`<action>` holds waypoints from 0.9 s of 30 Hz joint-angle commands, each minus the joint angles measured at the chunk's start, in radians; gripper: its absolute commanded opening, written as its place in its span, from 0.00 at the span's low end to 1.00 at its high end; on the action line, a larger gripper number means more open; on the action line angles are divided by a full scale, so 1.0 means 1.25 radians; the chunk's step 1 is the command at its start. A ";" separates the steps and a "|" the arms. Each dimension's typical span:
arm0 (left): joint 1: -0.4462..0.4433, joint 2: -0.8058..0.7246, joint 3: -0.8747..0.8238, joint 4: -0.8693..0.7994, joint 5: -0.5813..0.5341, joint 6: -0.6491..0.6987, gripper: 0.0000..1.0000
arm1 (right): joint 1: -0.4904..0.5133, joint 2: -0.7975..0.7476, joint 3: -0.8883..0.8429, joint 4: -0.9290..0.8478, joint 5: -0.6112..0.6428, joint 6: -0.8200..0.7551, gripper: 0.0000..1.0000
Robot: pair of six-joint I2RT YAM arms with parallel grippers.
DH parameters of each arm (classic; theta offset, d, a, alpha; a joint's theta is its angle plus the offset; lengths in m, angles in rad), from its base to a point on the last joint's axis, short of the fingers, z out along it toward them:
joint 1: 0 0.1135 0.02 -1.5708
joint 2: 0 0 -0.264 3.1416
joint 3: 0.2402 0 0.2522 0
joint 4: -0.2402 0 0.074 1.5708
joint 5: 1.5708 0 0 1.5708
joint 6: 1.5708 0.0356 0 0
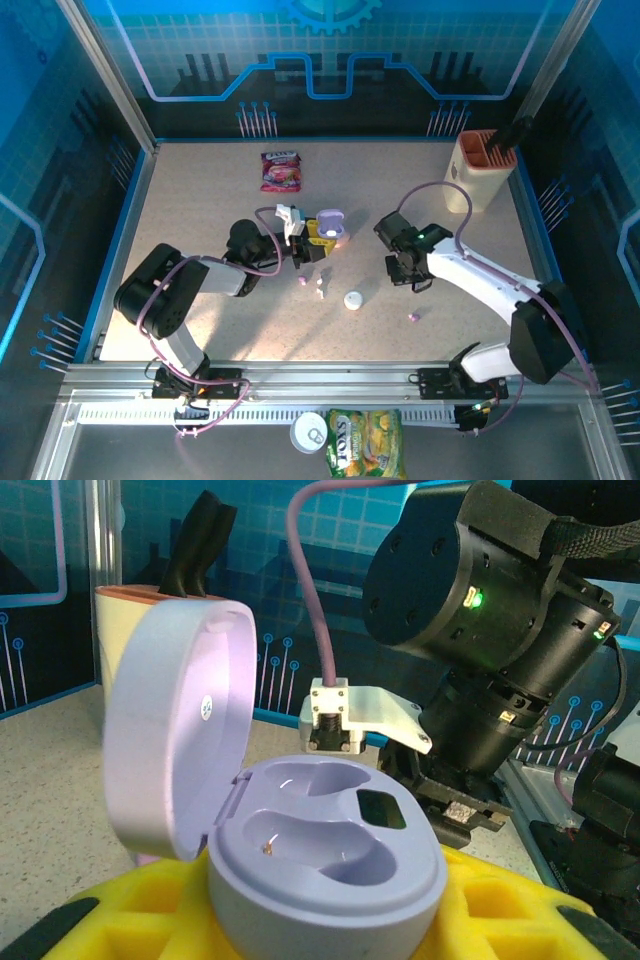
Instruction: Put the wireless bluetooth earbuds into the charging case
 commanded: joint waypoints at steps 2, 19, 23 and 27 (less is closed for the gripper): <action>0.004 -0.019 -0.001 0.027 0.021 -0.008 0.37 | 0.032 0.039 0.048 -0.106 0.113 0.001 0.22; -0.023 -0.008 -0.007 0.027 0.025 0.023 0.37 | 0.055 -0.244 -0.020 0.232 -0.114 -0.147 0.19; -0.035 0.002 -0.005 0.027 0.023 0.032 0.36 | 0.062 -0.276 0.007 0.298 -0.215 -0.232 0.19; -0.046 0.018 0.002 0.026 0.023 0.041 0.36 | 0.082 -0.235 0.086 0.283 -0.246 -0.282 0.18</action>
